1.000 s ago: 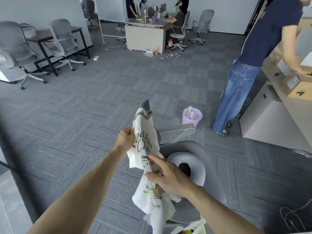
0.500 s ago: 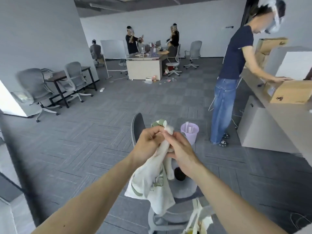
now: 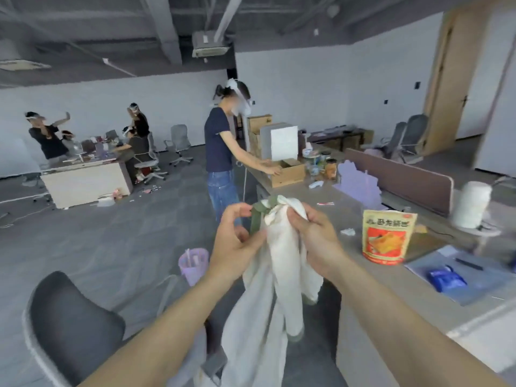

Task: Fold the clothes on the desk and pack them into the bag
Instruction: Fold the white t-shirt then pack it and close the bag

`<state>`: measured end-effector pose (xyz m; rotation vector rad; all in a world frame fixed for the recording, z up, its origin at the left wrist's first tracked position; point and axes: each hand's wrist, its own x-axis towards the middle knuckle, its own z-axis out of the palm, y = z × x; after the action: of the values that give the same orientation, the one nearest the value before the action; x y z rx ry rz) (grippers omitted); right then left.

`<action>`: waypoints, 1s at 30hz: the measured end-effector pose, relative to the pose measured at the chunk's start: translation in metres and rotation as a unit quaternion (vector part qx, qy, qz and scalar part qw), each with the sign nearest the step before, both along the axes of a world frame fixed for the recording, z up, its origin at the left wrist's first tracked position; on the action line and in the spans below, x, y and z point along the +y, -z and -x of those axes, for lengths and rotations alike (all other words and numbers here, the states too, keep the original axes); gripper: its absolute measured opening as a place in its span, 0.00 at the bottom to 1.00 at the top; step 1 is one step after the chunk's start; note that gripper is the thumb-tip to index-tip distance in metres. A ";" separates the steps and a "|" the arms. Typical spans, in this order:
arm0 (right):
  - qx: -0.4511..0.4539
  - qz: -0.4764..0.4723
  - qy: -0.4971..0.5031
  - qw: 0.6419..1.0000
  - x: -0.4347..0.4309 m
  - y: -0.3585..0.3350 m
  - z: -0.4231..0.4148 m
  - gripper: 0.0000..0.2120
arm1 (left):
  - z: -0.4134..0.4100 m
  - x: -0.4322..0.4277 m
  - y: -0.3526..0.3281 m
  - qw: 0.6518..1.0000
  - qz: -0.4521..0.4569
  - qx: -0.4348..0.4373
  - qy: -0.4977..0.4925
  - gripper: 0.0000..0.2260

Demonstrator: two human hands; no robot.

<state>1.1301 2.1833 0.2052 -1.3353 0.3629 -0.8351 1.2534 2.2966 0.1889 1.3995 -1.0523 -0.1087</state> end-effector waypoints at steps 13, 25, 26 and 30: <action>0.052 0.070 0.268 0.959 -0.201 -0.037 0.280 0.11 | 0.216 -0.307 0.025 0.883 -0.264 -0.078 0.380 0.19; 0.134 0.007 0.555 0.821 -0.351 -0.044 0.552 0.28 | 0.448 -0.553 0.025 0.729 -0.282 0.134 0.609 0.29; 0.147 -0.001 0.568 0.810 -0.359 -0.041 0.570 0.26 | 0.464 -0.565 0.022 0.710 -0.287 0.152 0.625 0.21; 0.191 -0.017 0.613 0.767 -0.392 -0.024 0.637 0.40 | 0.523 -0.601 0.013 0.604 -0.302 0.199 0.710 0.15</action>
<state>0.4930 1.7914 0.2291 -1.1210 1.6856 -1.5908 0.7305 1.6954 0.1760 0.6155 -1.5504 -2.0174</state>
